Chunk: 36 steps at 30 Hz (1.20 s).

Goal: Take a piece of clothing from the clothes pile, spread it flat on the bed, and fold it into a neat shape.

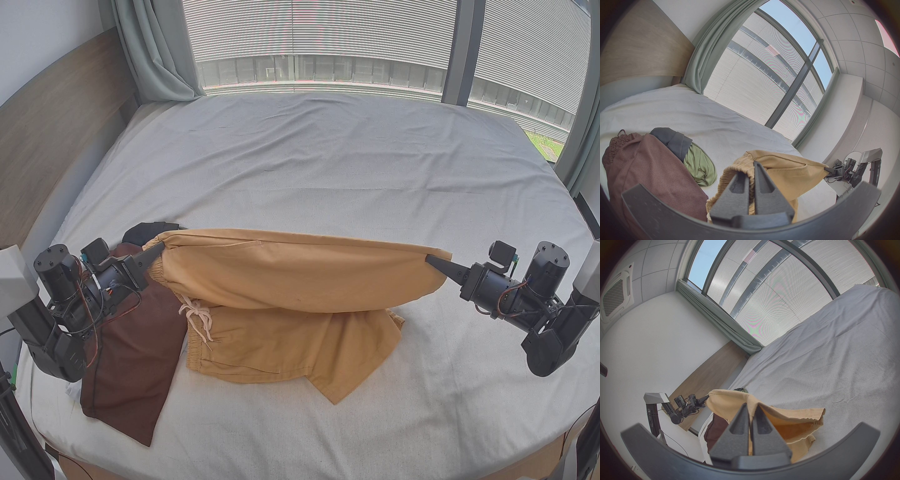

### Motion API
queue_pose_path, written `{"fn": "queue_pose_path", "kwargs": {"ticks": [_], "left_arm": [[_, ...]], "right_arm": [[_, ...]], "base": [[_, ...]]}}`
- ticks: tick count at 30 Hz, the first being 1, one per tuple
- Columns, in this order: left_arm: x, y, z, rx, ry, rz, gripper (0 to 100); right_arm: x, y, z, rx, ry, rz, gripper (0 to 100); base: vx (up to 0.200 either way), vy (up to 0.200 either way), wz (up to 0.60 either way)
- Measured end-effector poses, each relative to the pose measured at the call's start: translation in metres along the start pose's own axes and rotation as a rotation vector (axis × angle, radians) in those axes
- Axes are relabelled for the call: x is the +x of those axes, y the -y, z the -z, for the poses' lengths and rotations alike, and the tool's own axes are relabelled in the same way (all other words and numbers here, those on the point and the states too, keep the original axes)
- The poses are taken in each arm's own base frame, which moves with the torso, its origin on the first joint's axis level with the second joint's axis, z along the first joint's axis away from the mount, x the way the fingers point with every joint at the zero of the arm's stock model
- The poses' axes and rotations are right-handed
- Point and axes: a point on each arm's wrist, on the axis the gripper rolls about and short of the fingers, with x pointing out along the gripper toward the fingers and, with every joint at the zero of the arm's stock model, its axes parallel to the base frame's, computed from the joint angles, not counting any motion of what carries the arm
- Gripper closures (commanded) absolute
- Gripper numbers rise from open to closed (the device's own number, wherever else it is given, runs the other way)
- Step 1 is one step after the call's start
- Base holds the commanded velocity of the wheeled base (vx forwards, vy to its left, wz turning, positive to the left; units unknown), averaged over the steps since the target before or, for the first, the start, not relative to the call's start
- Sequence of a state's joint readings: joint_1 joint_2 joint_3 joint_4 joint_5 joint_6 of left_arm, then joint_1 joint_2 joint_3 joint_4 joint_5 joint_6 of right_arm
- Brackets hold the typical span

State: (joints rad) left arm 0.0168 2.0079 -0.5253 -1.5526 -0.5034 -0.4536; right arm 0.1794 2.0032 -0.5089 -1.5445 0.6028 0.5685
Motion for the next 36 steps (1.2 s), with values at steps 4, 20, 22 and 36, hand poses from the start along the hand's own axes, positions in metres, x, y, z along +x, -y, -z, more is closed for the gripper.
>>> {"fn": "queue_pose_path", "kwargs": {"ticks": [4,20,22,36], "left_arm": [[0.001,-0.001,0.001,0.007,-0.002,0.0,100],[0.005,-0.001,0.002,0.004,-0.001,0.002,100],[0.006,-0.002,0.004,0.003,0.0,-0.008,100],[0.025,-0.01,0.007,0.006,0.035,-0.038,100]], "right_arm": [[0.001,-0.001,0.001,-0.001,-0.002,-0.004,100],[0.004,-0.007,-0.001,-0.025,0.004,-0.018,100],[0.004,-0.007,-0.001,-0.026,0.006,-0.019,100],[0.023,0.008,-0.001,-0.029,0.018,-0.024,100]], "base": [[0.0,0.0,0.0],[0.0,0.0,0.0],[0.0,0.0,0.0],[0.0,0.0,0.0]]}}
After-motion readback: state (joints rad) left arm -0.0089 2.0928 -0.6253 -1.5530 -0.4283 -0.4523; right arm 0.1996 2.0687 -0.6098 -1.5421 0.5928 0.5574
